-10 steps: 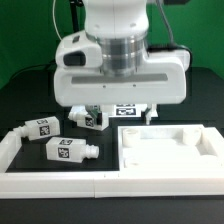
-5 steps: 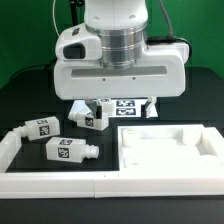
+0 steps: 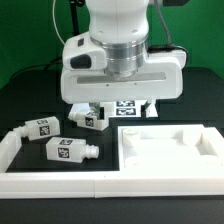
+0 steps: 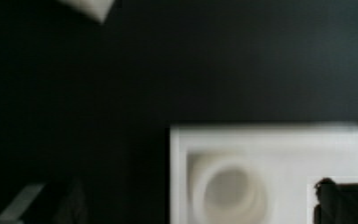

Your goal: Assemble one leg

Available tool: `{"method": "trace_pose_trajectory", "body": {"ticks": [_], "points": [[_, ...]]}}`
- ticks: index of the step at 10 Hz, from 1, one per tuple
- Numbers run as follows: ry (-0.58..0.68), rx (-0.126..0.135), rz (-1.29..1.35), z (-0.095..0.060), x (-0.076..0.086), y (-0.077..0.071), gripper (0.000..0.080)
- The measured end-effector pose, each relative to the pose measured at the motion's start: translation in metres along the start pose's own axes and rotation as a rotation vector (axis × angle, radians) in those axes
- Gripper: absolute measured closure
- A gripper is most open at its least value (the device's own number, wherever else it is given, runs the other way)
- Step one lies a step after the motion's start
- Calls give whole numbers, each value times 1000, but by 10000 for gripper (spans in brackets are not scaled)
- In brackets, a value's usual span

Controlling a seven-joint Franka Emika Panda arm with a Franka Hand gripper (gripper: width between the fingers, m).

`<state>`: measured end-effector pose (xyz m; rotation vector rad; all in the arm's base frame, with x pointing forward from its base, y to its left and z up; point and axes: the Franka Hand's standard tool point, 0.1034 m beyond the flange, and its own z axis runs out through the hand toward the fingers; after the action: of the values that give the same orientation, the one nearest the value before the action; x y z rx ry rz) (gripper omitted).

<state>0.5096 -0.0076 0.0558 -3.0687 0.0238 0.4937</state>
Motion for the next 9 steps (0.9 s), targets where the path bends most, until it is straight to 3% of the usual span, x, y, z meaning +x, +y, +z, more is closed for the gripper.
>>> {"method": "trace_pose_trajectory", "body": {"ticks": [1, 6, 8, 9], "points": [[9, -8, -11, -2, -2, -6, 150], [4, -8, -57, 0, -2, -4, 150], [-55, -16, -183, 7, -21, 3, 150], [-70, -37, -323, 9, -35, 11, 150]]}}
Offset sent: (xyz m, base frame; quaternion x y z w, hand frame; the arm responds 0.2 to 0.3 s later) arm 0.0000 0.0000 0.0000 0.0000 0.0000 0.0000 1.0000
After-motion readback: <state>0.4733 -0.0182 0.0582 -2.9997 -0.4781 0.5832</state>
